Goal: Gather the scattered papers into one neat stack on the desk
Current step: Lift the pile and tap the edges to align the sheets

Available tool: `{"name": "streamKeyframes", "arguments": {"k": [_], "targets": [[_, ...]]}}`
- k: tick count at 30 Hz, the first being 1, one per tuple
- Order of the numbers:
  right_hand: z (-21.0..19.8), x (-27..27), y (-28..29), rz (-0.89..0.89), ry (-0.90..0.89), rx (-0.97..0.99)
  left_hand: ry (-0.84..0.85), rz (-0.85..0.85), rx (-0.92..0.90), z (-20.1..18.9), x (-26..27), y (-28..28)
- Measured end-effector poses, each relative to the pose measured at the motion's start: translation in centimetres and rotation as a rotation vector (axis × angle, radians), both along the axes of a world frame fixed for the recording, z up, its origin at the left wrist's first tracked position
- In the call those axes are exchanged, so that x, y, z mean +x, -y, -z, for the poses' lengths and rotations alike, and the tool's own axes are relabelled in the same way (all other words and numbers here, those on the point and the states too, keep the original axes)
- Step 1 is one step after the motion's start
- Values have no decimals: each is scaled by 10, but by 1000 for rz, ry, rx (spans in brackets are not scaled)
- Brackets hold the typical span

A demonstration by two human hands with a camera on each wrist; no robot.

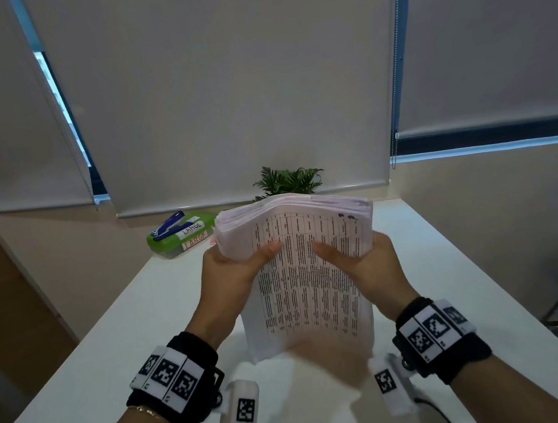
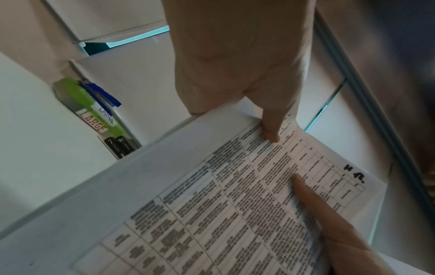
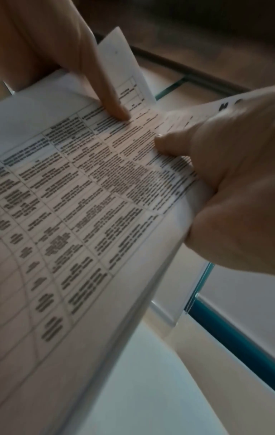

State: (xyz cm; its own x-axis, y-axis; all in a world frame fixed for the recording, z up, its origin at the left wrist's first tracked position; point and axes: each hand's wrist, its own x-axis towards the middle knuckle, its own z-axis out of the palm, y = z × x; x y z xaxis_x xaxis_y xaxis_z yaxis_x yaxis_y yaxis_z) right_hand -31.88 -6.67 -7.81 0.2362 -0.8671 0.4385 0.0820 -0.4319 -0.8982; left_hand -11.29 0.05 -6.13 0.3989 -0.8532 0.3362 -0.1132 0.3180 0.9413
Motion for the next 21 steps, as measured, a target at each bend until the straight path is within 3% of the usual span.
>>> {"name": "streamKeyframes", "arguments": {"k": [7, 12, 16, 21], "targets": [[17, 6, -11, 133, 115, 57, -72, -163, -61, 23, -14, -8], [41, 11, -30, 89, 48, 35, 51, -201, -44, 45, -27, -14], [39, 13, -31, 88, 131, 93, -23, -250, -77, 40, -31, -11], [40, 15, -33, 57, 132, 114, 5, -236, -61, 45, -31, -12]]}}
